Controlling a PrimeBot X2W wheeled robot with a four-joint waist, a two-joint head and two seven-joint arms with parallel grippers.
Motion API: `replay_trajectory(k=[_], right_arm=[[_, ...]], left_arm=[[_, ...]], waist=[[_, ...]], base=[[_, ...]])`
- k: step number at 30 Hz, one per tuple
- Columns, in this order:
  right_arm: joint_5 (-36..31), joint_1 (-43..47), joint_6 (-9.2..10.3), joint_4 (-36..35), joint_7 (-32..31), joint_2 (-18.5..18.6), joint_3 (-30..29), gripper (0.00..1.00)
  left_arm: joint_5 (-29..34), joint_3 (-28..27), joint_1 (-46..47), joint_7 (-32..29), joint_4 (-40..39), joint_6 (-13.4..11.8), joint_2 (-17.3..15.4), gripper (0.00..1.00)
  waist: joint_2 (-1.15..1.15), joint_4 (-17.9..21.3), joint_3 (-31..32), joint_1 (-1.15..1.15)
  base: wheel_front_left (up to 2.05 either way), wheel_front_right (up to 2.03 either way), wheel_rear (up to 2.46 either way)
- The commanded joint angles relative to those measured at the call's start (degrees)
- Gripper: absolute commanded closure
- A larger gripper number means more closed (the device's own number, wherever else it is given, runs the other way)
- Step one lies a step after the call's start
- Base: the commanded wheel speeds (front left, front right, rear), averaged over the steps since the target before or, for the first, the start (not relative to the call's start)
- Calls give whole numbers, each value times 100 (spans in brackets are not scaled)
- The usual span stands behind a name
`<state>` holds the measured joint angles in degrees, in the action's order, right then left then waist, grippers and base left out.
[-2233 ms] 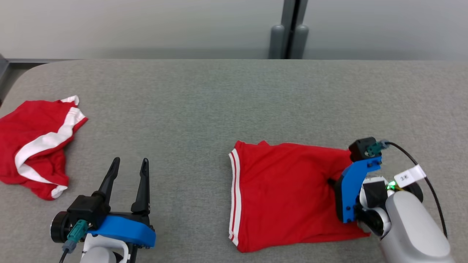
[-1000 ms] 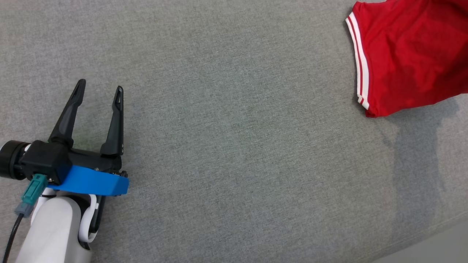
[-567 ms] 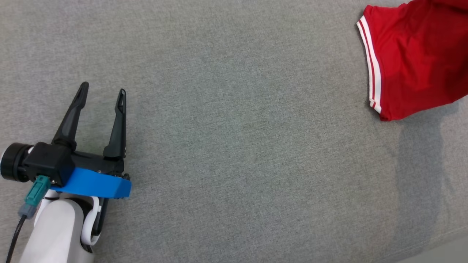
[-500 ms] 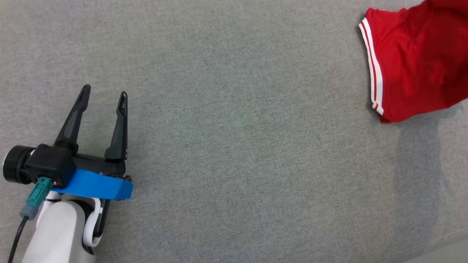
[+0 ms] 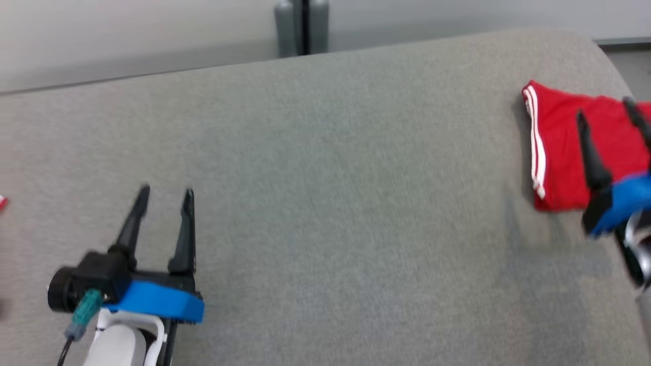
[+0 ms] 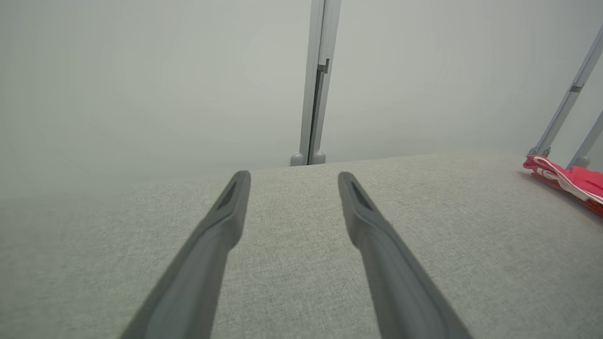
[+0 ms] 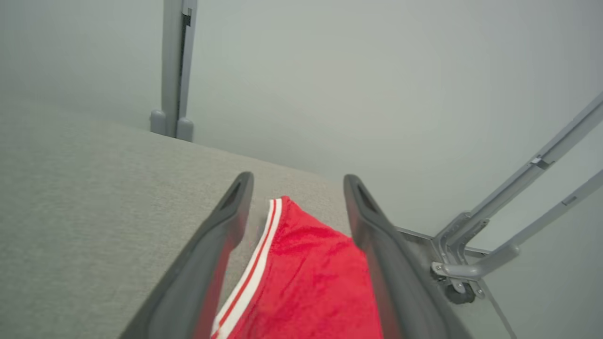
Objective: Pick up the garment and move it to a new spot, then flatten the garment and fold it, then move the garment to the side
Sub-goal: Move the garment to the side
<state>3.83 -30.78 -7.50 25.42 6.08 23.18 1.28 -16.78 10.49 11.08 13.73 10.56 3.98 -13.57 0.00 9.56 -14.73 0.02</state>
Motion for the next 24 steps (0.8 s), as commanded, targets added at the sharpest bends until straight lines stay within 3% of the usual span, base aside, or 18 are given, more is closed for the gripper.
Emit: replay_trajectory(k=[1, 14, 24], right_arm=[[188, 465, 0, -243, 13, -213, -110, 0], [558, 2677, 0, -1953, 12, -1487, -943, 0], [454, 3287, 0, -2492, -142, -1910, -1037, 0]], left_arm=[[-42, 8, -159, 51, 78, -35, 51, 0], [-92, -79, -770, 145, 387, -54, 215, 0], [-17, -298, -1036, 151, 300, -18, 345, 0]], waist=[[0, -36, 240, -2], [0, -687, 1034, -2], [0, -850, 1237, -2]], base=[[0, 0, 0], [0, 0, 0], [0, 0, 0]])
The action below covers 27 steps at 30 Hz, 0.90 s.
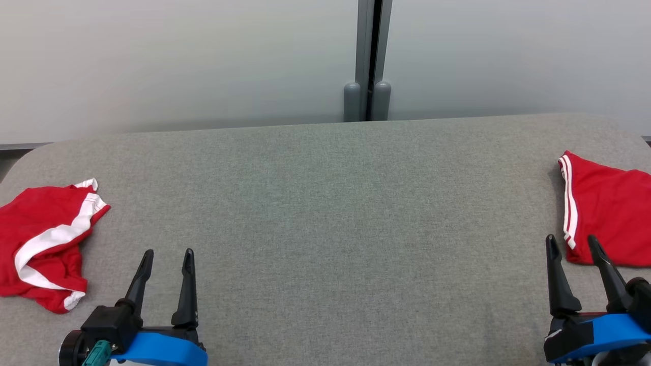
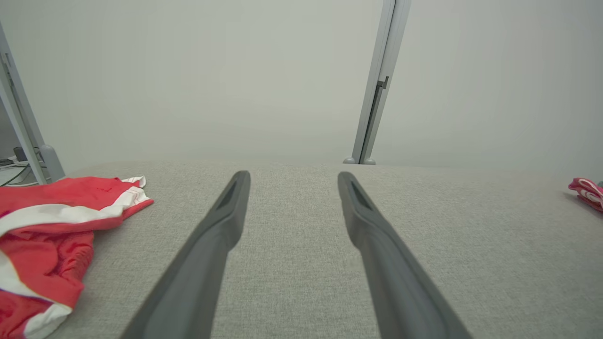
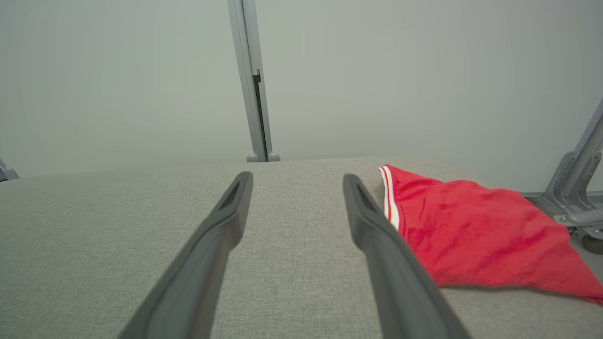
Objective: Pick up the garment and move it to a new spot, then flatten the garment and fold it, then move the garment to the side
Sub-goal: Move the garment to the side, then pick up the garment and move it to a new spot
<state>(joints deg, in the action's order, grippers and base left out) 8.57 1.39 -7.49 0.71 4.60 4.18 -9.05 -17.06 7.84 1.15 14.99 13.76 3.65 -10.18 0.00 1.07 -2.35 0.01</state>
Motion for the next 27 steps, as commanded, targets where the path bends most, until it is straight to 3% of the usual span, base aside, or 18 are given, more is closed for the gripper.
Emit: replay_trajectory(k=[1, 13, 27], right_arm=[[-38, 81, -1, -44, -13, -20, -6, 0], [-111, 157, -1, -46, -56, -77, 59, 0], [-152, 116, -2, -34, -82, -99, 165, 0]], left_arm=[[31, -50, -51, 24, -25, 24, 20, 0], [124, -149, -43, 25, 57, 118, 136, 0], [224, -254, -11, 25, 114, 202, 219, 0]], waist=[[0, -7, 1, -1], [0, -187, 46, -1], [0, -1492, 11, -1]], base=[[0, 0, 0], [0, 0, 0], [0, 0, 0]])
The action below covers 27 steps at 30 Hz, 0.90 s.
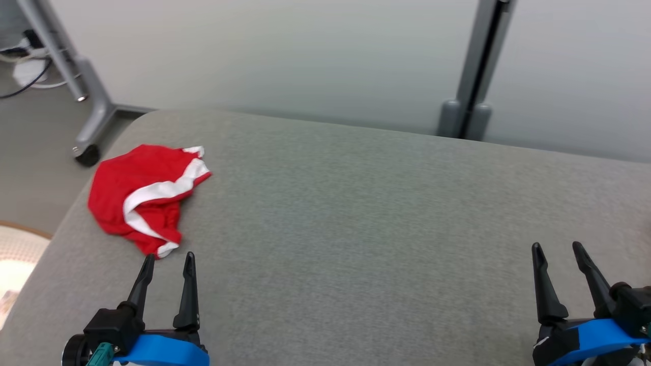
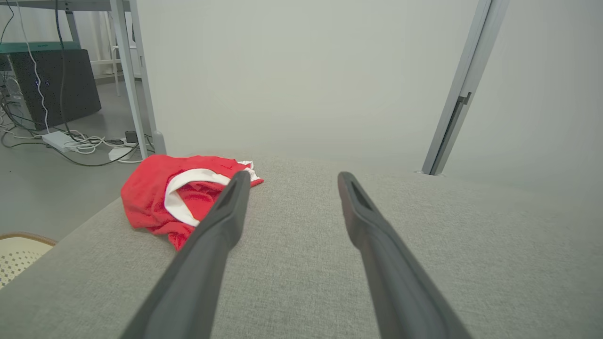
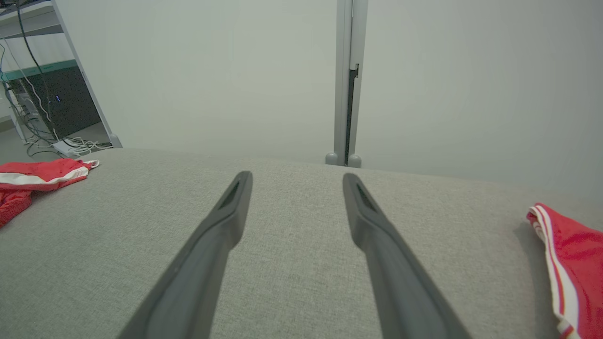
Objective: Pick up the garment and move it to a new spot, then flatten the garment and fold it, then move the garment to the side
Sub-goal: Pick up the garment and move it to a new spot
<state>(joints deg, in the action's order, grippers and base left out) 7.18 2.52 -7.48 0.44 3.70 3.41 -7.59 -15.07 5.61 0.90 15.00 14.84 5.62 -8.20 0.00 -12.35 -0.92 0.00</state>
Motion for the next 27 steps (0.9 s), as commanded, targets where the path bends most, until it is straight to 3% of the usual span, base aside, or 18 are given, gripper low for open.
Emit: replay_trajectory(k=[1, 12, 27], right_arm=[[-21, 2, -2, -11, 2, -22, 11, 0], [-120, -72, -2, 292, 116, 56, 196, 0], [-368, -241, -2, 982, 636, 26, 182, 0]], left_arm=[[30, -27, 12, 24, 8, 14, 32, 0], [77, -120, -54, 24, -15, 60, 81, 0], [111, -194, -89, 24, -28, 117, 180, 0]], waist=[[0, -260, -132, 0], [0, -1119, -129, 0], [0, -1598, -218, 0]], base=[[0, 0, 0], [0, 0, 0], [0, 0, 0]])
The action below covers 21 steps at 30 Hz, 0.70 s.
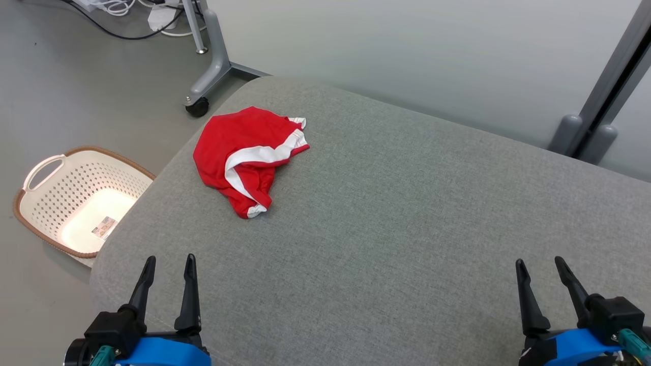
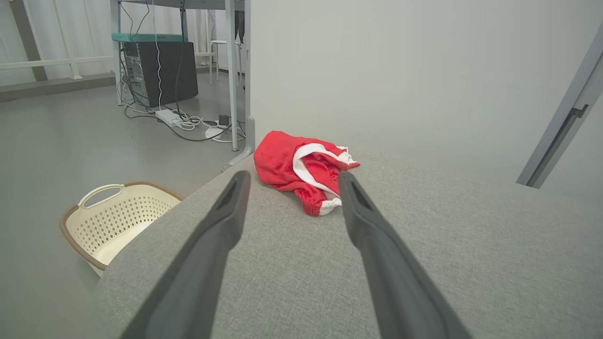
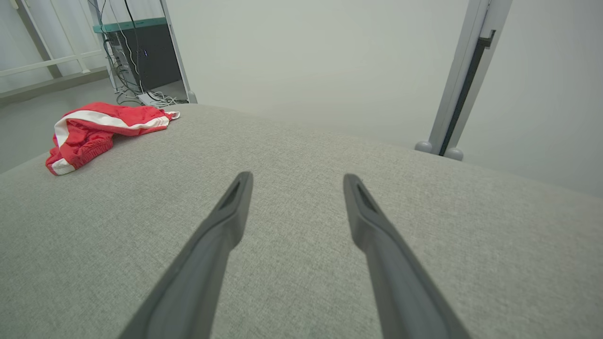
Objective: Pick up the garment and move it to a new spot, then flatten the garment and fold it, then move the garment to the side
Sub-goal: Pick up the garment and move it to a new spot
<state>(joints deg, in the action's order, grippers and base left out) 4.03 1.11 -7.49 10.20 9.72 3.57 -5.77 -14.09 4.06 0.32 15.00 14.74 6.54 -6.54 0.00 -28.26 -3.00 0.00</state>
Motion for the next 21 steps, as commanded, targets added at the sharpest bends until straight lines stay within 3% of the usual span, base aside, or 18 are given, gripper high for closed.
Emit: replay_trajectory(k=[1, 10, 12, 21], right_arm=[[-61, -122, -1, 15, 30, 16, 18, 0], [-32, -175, -1, -57, 50, 79, 76, 0], [-35, -228, -1, -118, 28, 118, 112, 0], [-52, -443, -1, -381, -27, 314, 437, 0]], left_arm=[[13, -53, -31, 24, -20, 29, 11, 0], [-201, -249, 387, -91, 147, 31, -155, 0], [-412, -391, 617, -342, 213, -1, -177, 0], [-701, -666, 2124, -1415, 899, -33, -844, 0]], waist=[[0, -9, -16, 0], [0, 78, -152, 0], [0, 144, -255, 0], [0, 647, -852, 0]], base=[[0, 0, 0], [0, 0, 0], [0, 0, 0], [0, 0, 0]])
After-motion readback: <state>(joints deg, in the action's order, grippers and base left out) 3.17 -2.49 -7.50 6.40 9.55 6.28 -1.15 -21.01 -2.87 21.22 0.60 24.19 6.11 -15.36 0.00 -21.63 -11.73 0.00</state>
